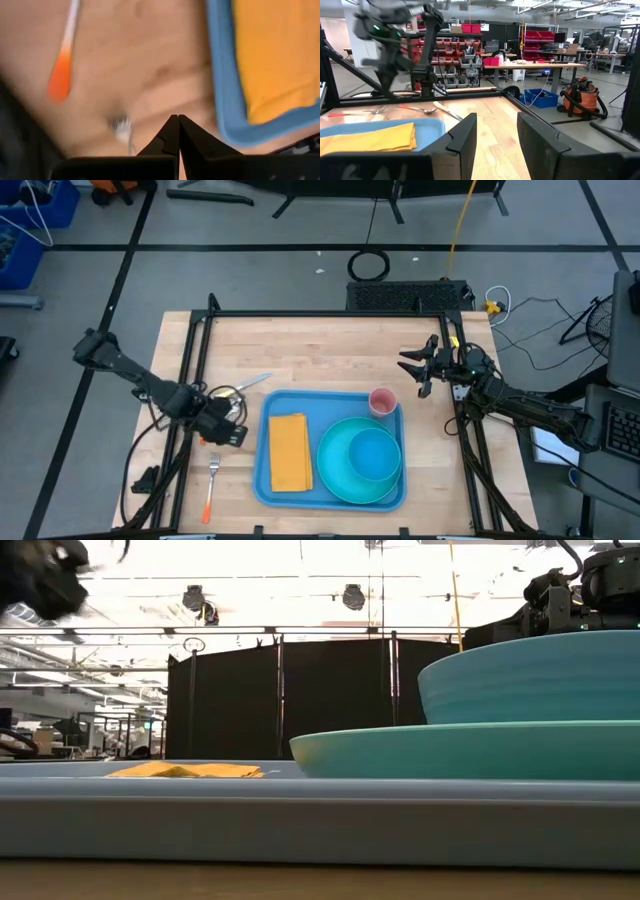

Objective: Set up tray
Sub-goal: Put the orange fork on the yellow napkin to the left of the green plate on the blue tray

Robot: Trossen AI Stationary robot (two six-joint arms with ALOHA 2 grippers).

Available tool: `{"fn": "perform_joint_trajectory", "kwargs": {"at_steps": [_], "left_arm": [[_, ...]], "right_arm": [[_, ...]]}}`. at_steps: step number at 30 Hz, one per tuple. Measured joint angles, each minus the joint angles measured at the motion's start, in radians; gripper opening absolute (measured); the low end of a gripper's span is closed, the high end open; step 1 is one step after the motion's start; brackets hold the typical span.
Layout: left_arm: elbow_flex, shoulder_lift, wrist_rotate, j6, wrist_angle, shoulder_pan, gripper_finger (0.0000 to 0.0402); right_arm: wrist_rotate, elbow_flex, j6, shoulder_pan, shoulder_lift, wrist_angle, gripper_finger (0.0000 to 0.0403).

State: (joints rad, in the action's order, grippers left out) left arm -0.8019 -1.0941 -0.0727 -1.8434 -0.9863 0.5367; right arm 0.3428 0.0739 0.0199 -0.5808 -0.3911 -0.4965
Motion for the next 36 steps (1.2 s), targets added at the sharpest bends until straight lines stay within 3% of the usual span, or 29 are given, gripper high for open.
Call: {"fn": "perform_joint_trajectory", "kwargs": {"at_steps": [3,8,12,14,19,26,36], "left_arm": [[-0.147,-0.108,-0.022,-0.105,-0.097,0.072,0.0003],[-0.298,-0.289,-0.066,-0.323,-0.092,0.197,0.0002],[-0.323,-0.421,-0.281,-0.555,-0.087,0.293,0.0002],[-0.323,-0.466,-0.346,-0.582,-0.057,0.323,0.0002],[-0.318,-0.502,-0.165,-0.559,-0.015,0.327,0.0012],[-0.203,-0.524,-0.234,-0.574,0.011,0.318,0.0061],[-0.075,-0.523,-0.202,-0.588,0.189,0.307,0.0169]], "right_arm": [[0.0,0.0,-0.006,0.0,0.0,0.0,0.013],[0.0,0.0,-0.005,0.0,0.0,0.0,0.013],[0.0,0.0,-0.005,0.0,0.0,0.0,0.013],[0.0,0.0,-0.005,0.0,0.0,0.0,0.013],[0.0,0.0,0.009,0.0,0.0,0.0,0.013],[0.0,0.0,0.072,0.0,0.0,0.0,0.013],[0.0,0.0,0.073,0.0,0.0,0.0,0.013]]}}
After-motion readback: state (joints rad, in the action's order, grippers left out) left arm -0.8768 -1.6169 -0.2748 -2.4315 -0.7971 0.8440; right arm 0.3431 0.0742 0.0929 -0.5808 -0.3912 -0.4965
